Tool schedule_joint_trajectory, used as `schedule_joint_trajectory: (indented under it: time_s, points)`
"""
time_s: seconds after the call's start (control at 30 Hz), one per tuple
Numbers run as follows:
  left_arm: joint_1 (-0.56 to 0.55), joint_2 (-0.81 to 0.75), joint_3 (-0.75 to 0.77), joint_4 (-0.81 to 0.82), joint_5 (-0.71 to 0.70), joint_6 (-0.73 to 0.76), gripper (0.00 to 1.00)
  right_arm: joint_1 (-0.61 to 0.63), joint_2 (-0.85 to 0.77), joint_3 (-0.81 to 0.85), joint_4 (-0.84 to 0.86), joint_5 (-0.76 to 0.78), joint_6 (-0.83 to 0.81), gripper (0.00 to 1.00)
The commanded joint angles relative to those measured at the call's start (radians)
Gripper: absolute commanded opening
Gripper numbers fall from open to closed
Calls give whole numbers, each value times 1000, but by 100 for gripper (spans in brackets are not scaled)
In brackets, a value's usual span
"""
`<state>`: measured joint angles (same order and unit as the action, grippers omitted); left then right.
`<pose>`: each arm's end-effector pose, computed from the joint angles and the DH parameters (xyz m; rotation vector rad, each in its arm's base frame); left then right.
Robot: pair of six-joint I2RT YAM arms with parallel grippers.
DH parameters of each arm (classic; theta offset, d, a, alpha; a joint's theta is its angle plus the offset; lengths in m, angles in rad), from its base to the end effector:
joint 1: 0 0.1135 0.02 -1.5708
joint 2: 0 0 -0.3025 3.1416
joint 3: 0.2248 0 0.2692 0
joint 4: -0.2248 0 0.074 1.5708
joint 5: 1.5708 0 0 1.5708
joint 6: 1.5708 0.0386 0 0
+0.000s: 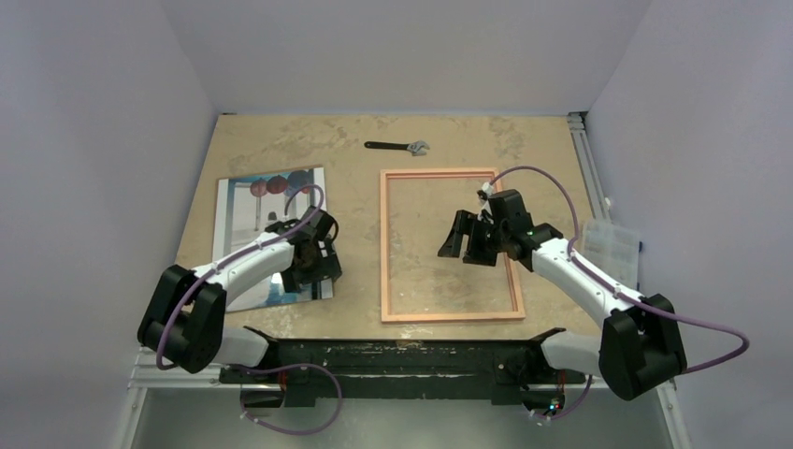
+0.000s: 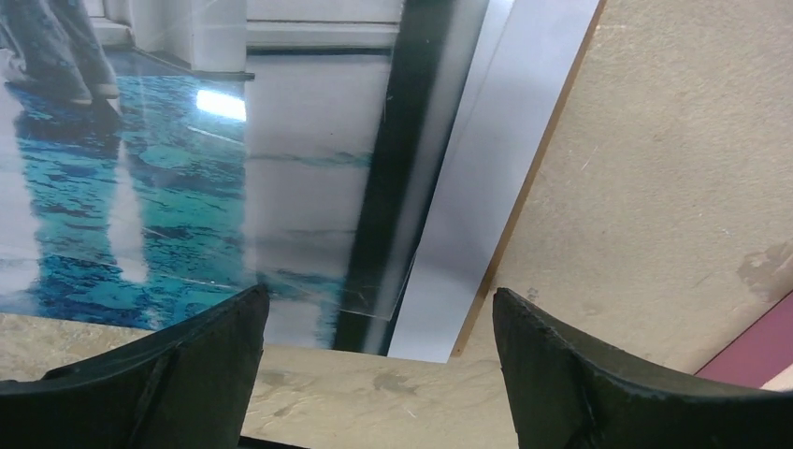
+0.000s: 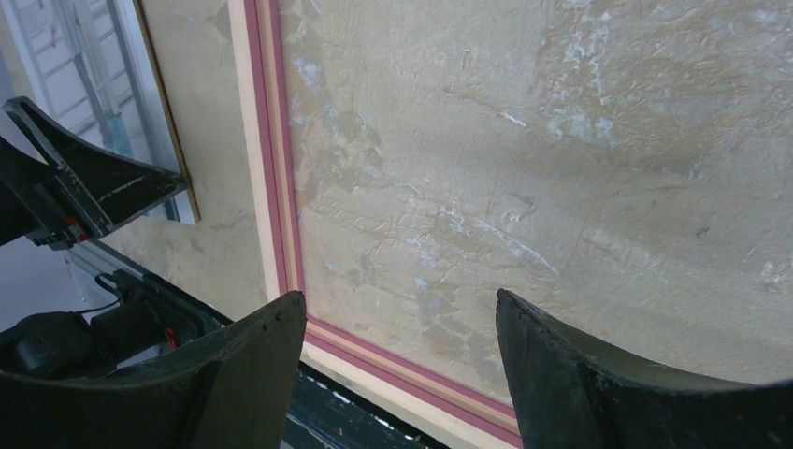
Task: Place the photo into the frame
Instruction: Move the photo to the center of the board.
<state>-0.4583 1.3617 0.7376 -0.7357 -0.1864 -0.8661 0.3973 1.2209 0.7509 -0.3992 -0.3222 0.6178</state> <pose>0.2082 -0.0948 0.1953 -0.6071 2.7963 0.0246 0.2247 0.1076 0.2478 0.1303 2.5605 0.8187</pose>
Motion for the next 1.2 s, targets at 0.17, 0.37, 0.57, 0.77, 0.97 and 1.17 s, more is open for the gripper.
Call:
schedule_joint_trajectory:
  time_s: [0.17,0.37,0.57,0.77,0.97,1.17]
  points:
    - [-4,120,-14,243,235,9,85,6,16,46,9,25,-8,73]
    - [-53,222,9,343,298,-21,85,6,16,60,-6,24,-15,73]
    - [-113,285,54,405,329,-38,85,6,12,72,-17,25,-20,73]
    - [-124,191,34,439,341,-32,85,7,11,77,-21,19,-22,73]
    - [-120,21,26,415,350,12,85,21,20,87,-14,11,-13,73]
    - [-45,-153,-41,414,385,13,85,58,33,113,-15,12,-5,73]
